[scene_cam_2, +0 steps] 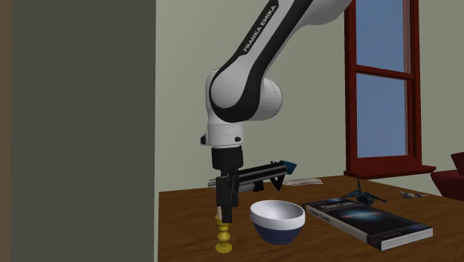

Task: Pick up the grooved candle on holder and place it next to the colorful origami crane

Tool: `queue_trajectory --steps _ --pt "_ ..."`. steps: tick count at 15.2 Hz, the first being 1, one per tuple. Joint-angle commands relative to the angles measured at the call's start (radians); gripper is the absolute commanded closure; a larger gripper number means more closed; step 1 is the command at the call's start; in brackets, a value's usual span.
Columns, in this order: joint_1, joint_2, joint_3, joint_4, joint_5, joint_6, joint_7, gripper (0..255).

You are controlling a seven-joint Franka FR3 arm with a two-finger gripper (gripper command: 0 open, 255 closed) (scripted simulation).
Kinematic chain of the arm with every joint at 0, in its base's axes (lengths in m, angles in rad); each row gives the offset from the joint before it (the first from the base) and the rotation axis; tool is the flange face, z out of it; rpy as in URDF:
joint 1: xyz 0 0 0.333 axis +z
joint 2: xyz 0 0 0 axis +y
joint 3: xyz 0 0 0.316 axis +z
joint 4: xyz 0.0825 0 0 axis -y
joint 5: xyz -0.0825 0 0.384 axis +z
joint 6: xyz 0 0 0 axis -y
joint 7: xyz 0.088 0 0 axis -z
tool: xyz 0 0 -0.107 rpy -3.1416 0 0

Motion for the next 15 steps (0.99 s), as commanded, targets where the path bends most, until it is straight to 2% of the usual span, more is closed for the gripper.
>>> queue_trajectory --steps 1,2,3,12,15 --pt "0.000 0.000 0.000 0.000 0.000 0.000 0.000 0" --pt "0.000 0.000 0.000 0.000 0.000 0.000 0.000 0" --pt "0.000 0.000 0.000 0.000 0.000 0.000 0.000 255" --pt "0.000 0.000 0.000 0.000 0.000 0.000 0.000 255" --pt "0.003 -0.033 -0.003 0.005 -0.009 -0.037 0.005 255"
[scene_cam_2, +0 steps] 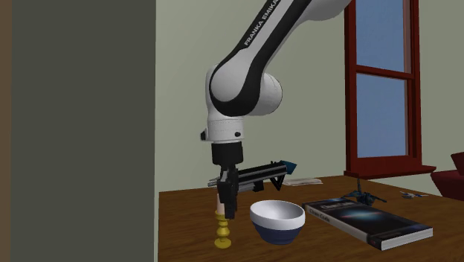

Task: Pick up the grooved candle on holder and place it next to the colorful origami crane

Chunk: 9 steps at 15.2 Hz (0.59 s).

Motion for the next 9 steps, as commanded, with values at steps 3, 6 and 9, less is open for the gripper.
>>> queue_trajectory --steps 3,6,9 --pt "0.003 -0.042 -0.003 0.007 -0.011 -0.049 0.006 255" --pt "0.005 -0.072 -0.005 0.016 -0.019 -0.087 0.010 255" --pt "0.006 -0.100 -0.006 0.027 -0.025 -0.125 0.014 255"
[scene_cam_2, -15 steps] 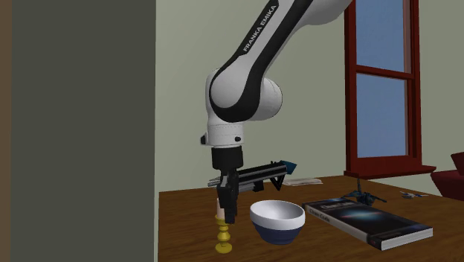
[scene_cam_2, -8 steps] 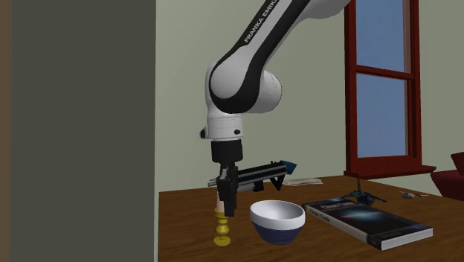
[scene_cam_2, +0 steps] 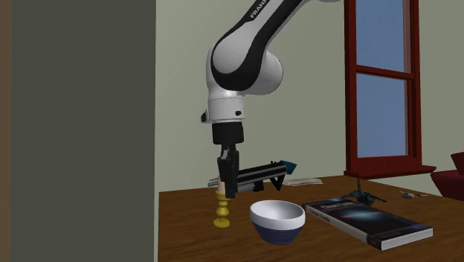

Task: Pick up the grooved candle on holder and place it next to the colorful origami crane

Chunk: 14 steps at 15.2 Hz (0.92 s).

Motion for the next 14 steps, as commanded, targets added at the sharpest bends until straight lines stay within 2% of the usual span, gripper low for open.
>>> queue_trajectory --steps 1,14 --pt "0.002 -0.015 0.000 0.011 -0.004 -0.027 0.003 255" --pt "0.005 -0.114 0.000 0.083 -0.024 -0.196 0.012 255"
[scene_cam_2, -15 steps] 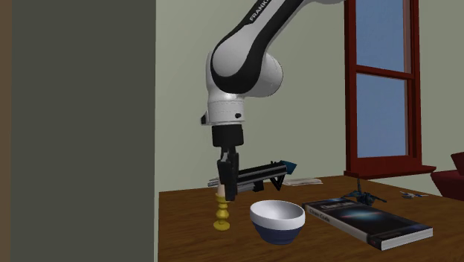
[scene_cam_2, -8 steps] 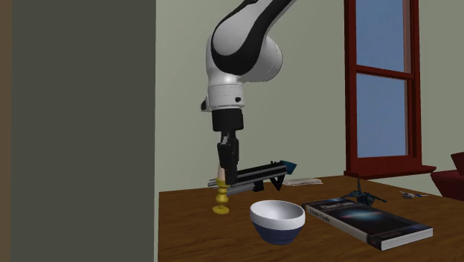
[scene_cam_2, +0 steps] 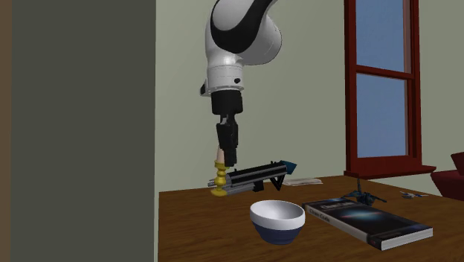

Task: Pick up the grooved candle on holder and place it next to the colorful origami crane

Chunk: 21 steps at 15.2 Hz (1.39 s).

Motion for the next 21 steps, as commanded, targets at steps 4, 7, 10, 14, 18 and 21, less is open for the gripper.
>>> queue_trajectory --steps 4,7,10,14,18,21 --pt "0.000 -0.033 0.000 0.034 -0.006 -0.068 0.001 255" --pt "0.001 -0.049 0.001 0.059 -0.008 -0.107 0.001 255" --pt "0.002 -0.062 0.002 0.085 -0.010 -0.147 0.001 255" --pt "-0.021 -0.076 -0.023 0.085 -0.017 -0.157 -0.044 255" --pt "-0.068 -0.082 -0.074 0.078 -0.027 -0.151 -0.137 255" --pt "-0.102 -0.077 -0.114 0.085 -0.031 -0.147 -0.210 255"
